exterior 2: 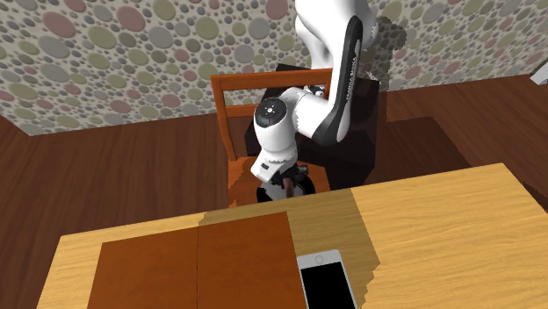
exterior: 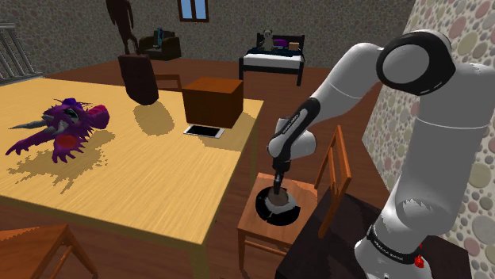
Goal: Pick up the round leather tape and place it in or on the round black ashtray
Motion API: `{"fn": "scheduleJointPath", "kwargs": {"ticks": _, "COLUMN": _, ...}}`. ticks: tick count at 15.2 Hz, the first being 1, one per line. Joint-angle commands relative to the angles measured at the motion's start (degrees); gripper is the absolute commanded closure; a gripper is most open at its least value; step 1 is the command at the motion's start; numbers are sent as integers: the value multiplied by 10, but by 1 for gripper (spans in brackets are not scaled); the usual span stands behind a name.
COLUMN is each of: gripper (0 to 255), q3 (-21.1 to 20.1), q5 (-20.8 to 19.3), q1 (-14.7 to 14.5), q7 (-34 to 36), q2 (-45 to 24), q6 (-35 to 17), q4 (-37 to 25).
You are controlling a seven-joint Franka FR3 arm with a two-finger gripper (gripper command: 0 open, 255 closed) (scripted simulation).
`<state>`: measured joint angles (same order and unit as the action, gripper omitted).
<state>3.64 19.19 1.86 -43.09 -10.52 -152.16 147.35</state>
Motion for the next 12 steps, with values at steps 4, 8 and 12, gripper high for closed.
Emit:
{"fn": "scheduleJointPath", "kwargs": {"ticks": 4, "gripper": 255, "q3": -14, "q5": 31, "q1": 7, "q7": -28, "q2": -51, "q6": -40, "q4": -9}}
{"fn": "scheduleJointPath", "kwargs": {"ticks": 8, "gripper": 255, "q3": -14, "q5": 31, "q1": 8, "q7": -28, "q2": -51, "q6": -40, "q4": -9}}
{"fn": "scheduleJointPath", "kwargs": {"ticks": 12, "gripper": 255, "q3": -14, "q5": 31, "q1": 8, "q7": -28, "q2": -51, "q6": -40, "q4": -9}}
